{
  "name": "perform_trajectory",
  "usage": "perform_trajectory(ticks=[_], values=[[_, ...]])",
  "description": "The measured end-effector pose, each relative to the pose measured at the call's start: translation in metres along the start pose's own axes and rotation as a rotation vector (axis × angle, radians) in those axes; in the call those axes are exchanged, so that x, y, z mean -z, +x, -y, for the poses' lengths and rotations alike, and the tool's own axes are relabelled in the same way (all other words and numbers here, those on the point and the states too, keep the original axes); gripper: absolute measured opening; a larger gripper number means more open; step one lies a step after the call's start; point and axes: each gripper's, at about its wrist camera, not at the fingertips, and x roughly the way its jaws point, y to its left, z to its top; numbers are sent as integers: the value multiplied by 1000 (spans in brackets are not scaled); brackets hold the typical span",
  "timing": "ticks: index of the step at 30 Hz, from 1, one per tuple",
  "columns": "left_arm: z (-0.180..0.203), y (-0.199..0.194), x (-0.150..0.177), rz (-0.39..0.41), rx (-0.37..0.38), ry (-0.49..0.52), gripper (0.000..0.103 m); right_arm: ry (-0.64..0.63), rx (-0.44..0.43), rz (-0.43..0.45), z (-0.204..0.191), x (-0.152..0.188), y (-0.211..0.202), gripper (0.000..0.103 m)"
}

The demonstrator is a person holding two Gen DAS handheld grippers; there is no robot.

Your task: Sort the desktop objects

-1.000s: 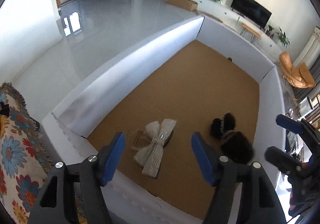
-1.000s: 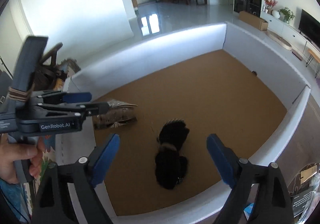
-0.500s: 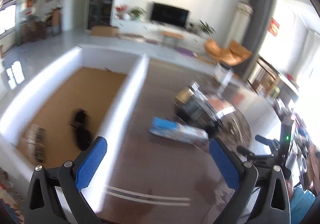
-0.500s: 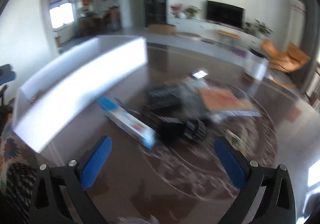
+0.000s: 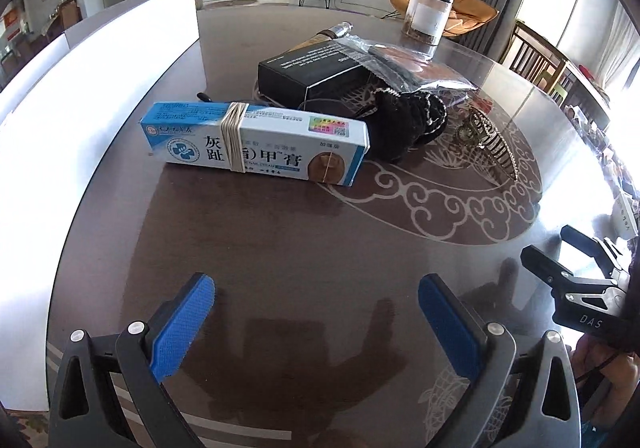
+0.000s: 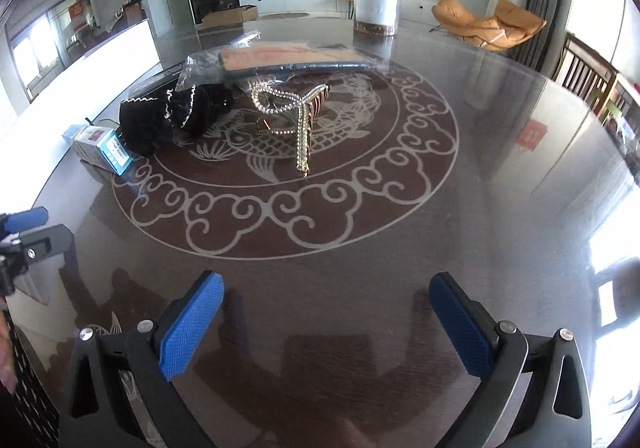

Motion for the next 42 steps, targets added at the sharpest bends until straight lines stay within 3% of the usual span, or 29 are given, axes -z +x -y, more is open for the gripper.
perform_trajectory(ticks=[6,23,32,37,42], values=[[-14,2,2,13,-1,-57,103,-31,12,8,-10,5,2,103],[-14,-3,7,16,-32,-42,103,-23,19,7,-11,5,2,103],[-38,-12,8,43,-1,-163,103,-23,19,7,-11,4,2,103],[-38,-10,7,43,-17,-162,103,-23,19,7,-11,4,2,103],[-51,-21,3,85,62,-226,103,-22,19,7,-11,4,2,103]])
